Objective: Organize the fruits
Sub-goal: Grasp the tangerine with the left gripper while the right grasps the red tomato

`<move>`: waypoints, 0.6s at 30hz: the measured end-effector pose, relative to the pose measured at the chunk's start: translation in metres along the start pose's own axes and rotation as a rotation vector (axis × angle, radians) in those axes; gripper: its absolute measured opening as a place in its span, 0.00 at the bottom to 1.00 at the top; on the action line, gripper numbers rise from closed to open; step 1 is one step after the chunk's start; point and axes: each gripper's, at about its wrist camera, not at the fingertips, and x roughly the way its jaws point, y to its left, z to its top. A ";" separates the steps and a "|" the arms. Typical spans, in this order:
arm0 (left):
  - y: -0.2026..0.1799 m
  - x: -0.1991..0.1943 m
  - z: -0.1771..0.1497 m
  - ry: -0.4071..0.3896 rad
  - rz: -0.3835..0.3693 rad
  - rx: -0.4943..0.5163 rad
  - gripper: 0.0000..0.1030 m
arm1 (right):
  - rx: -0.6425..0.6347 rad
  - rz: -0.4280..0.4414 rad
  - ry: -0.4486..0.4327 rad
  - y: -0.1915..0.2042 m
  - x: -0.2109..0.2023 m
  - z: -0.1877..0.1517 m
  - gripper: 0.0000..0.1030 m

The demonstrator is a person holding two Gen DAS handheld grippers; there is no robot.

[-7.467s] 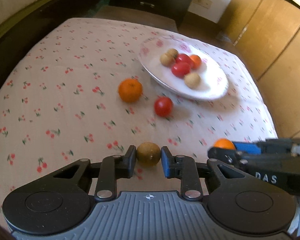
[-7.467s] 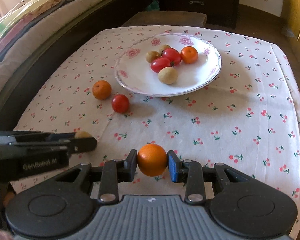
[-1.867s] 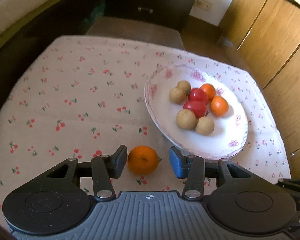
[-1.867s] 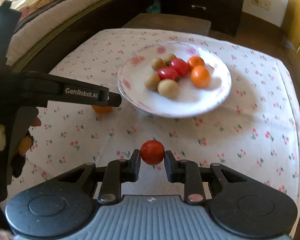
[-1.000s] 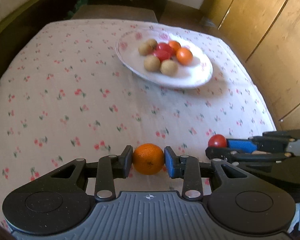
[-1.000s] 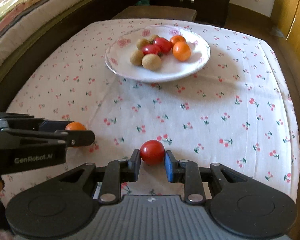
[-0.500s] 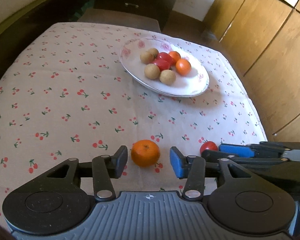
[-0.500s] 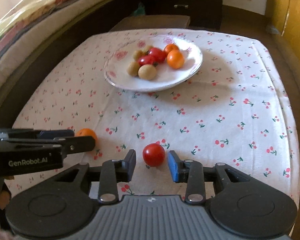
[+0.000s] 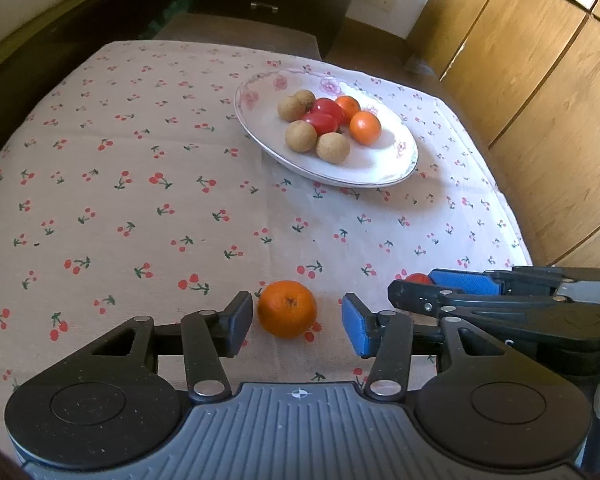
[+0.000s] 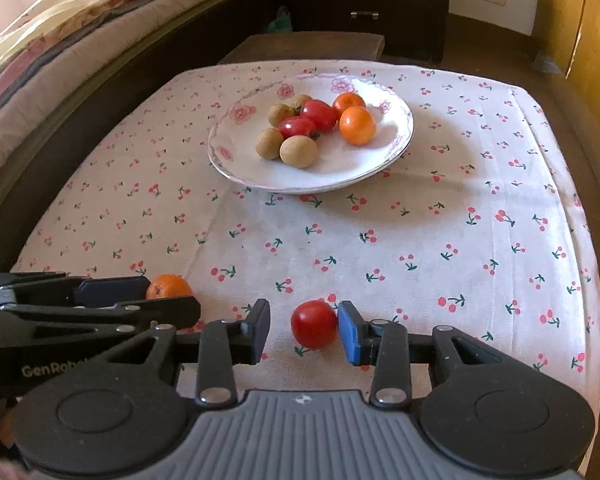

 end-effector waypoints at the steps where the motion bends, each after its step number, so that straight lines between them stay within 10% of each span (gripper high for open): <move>1: 0.000 0.002 0.000 0.004 0.003 -0.001 0.56 | 0.001 -0.002 0.006 0.000 0.002 0.000 0.37; 18: -0.010 0.005 -0.007 0.010 0.038 0.044 0.41 | -0.040 -0.021 0.032 0.006 -0.002 -0.004 0.28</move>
